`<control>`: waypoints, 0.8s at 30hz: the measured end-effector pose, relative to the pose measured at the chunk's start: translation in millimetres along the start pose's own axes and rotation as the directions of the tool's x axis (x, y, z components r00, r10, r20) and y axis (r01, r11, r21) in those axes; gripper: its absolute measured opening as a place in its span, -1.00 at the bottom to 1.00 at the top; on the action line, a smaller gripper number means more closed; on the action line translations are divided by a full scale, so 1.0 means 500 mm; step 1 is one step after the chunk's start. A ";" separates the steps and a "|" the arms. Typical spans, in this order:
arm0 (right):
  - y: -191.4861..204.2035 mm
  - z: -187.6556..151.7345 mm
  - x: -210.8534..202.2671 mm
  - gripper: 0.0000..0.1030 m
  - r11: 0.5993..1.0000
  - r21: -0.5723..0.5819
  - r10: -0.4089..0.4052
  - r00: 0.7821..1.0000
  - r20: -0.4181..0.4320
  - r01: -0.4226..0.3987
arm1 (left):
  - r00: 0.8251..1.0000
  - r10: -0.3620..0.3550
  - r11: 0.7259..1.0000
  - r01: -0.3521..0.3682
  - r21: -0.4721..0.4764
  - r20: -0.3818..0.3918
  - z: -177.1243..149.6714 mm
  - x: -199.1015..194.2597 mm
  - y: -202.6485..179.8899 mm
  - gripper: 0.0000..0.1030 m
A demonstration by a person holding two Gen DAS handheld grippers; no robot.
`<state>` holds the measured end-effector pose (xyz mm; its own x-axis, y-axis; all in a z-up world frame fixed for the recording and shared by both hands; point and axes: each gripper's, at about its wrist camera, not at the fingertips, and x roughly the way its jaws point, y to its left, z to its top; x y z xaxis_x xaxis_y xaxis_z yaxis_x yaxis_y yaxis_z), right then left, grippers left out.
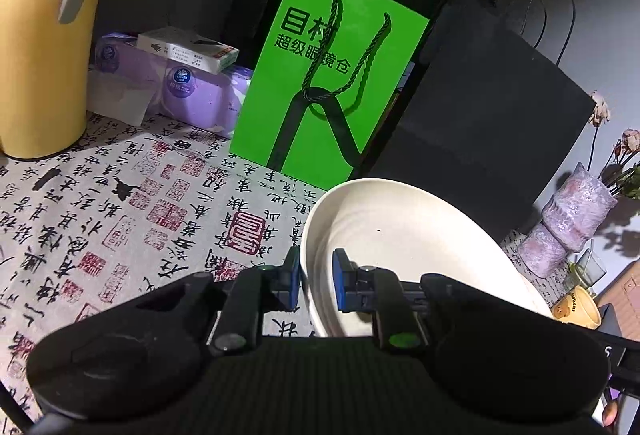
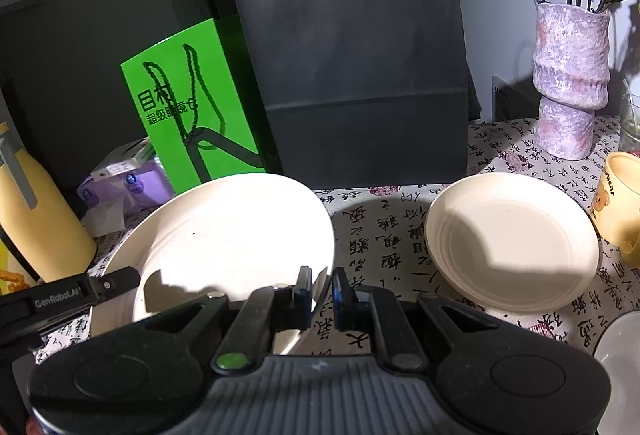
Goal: Organize plates and bowls
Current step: 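Lift the cream plate with both tools and turn back from the bags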
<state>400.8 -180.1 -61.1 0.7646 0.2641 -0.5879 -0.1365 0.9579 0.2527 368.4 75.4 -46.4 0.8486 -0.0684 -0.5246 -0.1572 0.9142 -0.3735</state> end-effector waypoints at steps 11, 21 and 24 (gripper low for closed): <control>0.004 -0.022 -0.067 -0.81 1.000 0.008 0.027 0.999 0.020 -0.027 | 1.000 0.012 1.000 -0.013 0.010 0.016 -0.020 -0.069 -0.009 -0.69; 0.007 -0.044 -0.121 -0.81 0.998 0.020 0.052 0.998 0.036 -0.053 | 0.999 0.022 1.000 -0.023 0.021 0.037 -0.035 -0.132 -0.015 -0.69; 0.011 -0.051 -0.137 -0.81 0.998 0.020 0.057 0.998 0.040 -0.058 | 0.999 0.022 0.999 -0.023 0.023 0.043 -0.039 -0.150 -0.017 -0.69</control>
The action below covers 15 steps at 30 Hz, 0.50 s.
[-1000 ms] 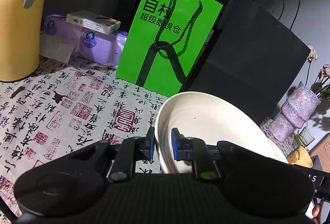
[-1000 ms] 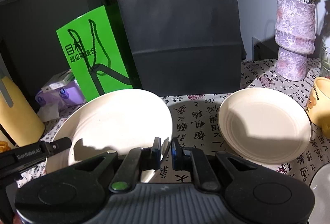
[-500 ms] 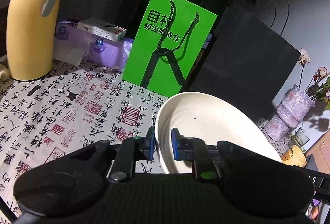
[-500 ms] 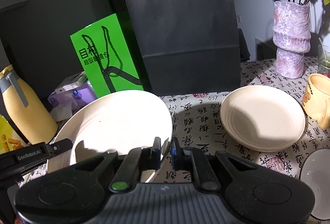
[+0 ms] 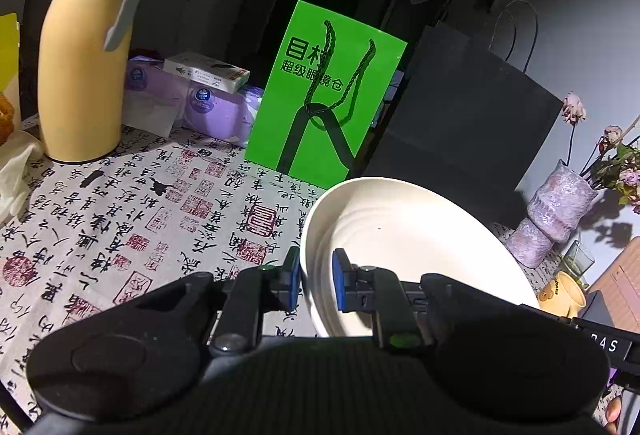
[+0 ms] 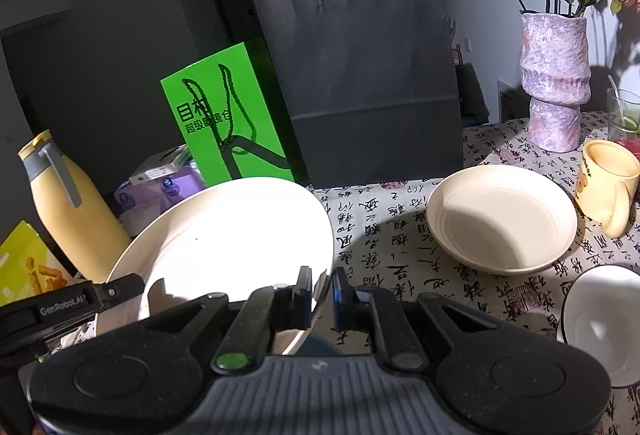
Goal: Organize plates and bowls
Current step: 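Lift the cream plate with both tools and turn back from the bags, then carry the held cream plate with both tools back toward the bowls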
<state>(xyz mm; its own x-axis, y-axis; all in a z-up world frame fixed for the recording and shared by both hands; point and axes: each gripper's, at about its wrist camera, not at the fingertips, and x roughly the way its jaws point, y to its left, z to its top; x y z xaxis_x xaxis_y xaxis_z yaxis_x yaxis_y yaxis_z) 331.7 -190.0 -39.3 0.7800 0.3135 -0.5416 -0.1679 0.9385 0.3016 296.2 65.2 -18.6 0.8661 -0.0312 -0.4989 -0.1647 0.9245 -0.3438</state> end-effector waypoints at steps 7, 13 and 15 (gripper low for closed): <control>0.009 -0.014 -0.041 -0.81 1.000 -0.007 0.006 1.000 0.012 -0.006 | 1.000 -0.001 1.000 0.001 0.003 0.017 -0.012 -0.048 -0.005 -0.69; 0.013 -0.029 -0.077 -0.81 1.000 -0.009 0.015 1.000 0.018 -0.015 | 1.000 0.000 1.000 0.000 0.008 0.029 -0.025 -0.086 -0.007 -0.69; 0.014 -0.033 -0.089 -0.81 1.000 -0.009 0.018 1.000 0.023 -0.018 | 0.999 -0.001 1.000 0.000 0.015 0.035 -0.028 -0.099 -0.010 -0.69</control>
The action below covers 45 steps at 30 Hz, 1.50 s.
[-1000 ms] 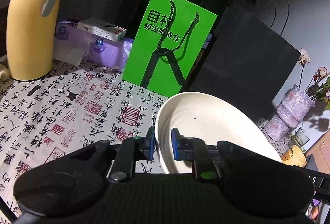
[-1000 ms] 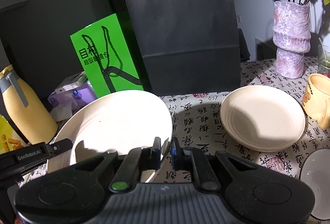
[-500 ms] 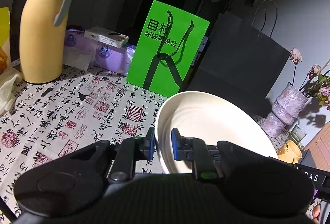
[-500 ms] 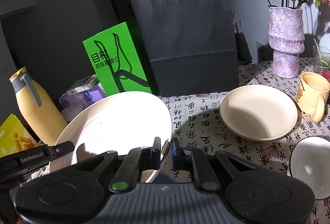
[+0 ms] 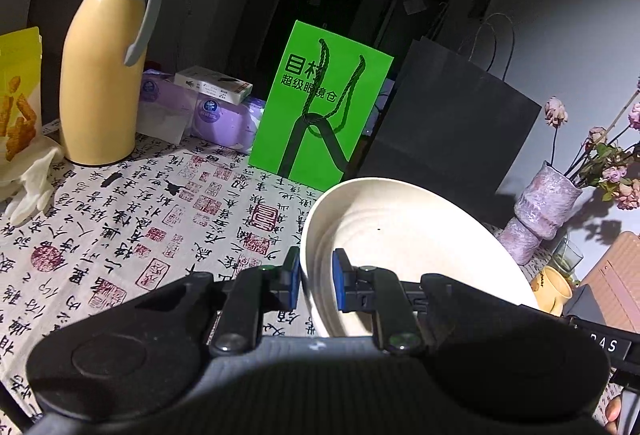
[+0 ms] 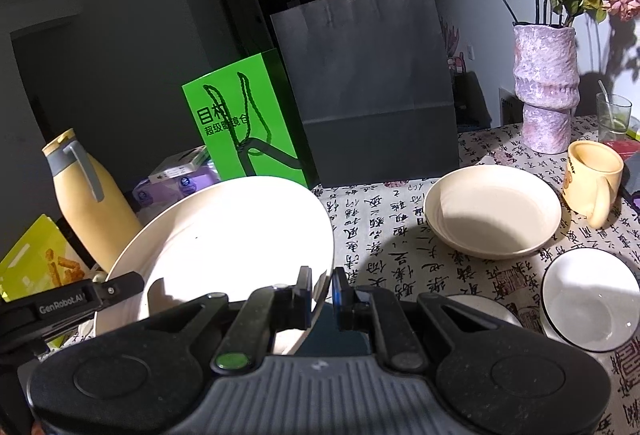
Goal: Organize plates and bowls
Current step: 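Carry the held cream plate with both tools back toward the bowls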
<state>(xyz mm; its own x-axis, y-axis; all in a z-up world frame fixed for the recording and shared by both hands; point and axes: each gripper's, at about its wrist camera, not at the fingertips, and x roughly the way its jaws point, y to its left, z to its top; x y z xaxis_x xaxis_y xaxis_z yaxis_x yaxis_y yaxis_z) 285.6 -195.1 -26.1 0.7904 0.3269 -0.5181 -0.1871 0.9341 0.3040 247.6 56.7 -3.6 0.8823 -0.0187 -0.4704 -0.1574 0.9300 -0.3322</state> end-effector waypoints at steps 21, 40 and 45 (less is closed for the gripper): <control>-0.007 -0.049 -0.126 -0.81 1.000 0.003 0.010 0.999 0.039 -0.010 | 0.999 -0.022 0.999 0.020 0.045 0.050 -0.045 -0.128 -0.032 -0.69; -0.043 -0.109 -0.230 -0.81 1.000 0.026 0.008 0.997 0.073 -0.010 | 0.998 -0.035 0.997 0.031 0.072 0.056 -0.113 -0.210 -0.069 -0.69; -0.054 -0.124 -0.254 -0.81 0.999 0.033 0.009 0.996 0.083 -0.011 | 0.998 -0.037 0.996 0.032 0.085 0.059 -0.131 -0.227 -0.080 -0.69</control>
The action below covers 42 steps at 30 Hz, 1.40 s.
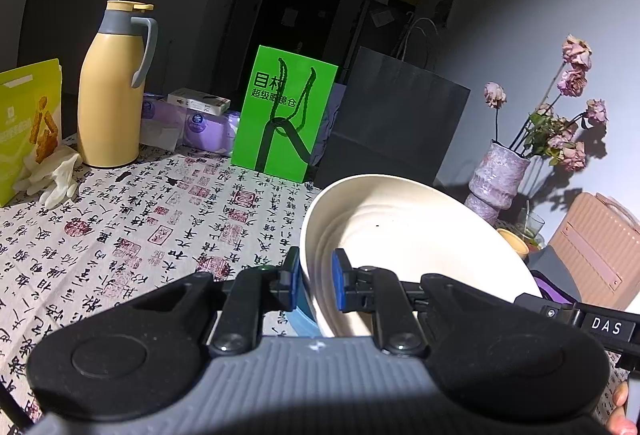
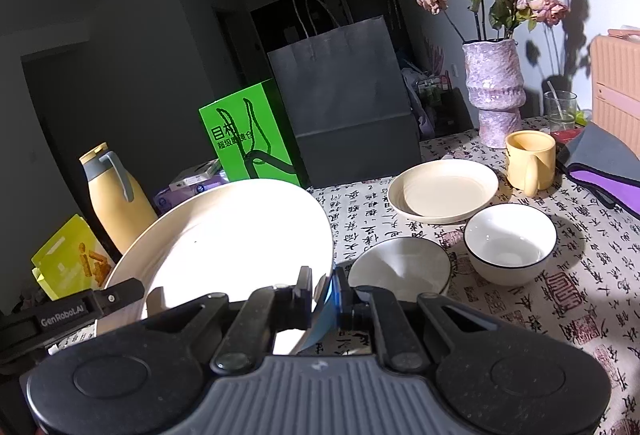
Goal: Organize plates and bowls
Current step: 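Carry the held cream plate with both tools back toward the bowls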
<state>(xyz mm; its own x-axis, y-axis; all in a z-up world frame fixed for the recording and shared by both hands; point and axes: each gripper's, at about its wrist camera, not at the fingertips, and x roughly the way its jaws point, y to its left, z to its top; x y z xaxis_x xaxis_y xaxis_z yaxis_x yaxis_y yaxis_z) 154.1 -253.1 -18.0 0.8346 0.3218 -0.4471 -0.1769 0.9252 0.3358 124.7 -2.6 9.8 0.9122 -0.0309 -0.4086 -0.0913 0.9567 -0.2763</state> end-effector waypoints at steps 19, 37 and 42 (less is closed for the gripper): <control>-0.059 -0.056 -0.068 -0.81 0.999 0.021 -0.033 0.999 0.011 0.033 | 0.999 -0.037 0.999 0.038 0.026 -0.030 -0.075 -0.031 -0.051 -0.69; -0.126 -0.096 -0.099 -0.82 0.997 0.051 -0.066 0.998 0.012 0.065 | 0.995 -0.066 0.995 0.071 0.073 -0.078 -0.132 -0.025 -0.091 -0.69; -0.140 -0.107 -0.106 -0.82 0.996 0.060 -0.072 0.997 0.012 0.071 | 0.993 -0.070 0.994 0.077 0.080 -0.092 -0.145 -0.020 -0.100 -0.69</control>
<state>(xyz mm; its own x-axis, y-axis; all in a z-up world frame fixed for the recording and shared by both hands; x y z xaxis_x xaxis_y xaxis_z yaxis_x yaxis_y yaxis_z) 94.1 -324.4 -62.2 0.8513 0.2523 -0.4600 -0.0855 0.9318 0.3527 90.9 -71.3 -35.4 0.8758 -0.1240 -0.4665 0.0118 0.9716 -0.2362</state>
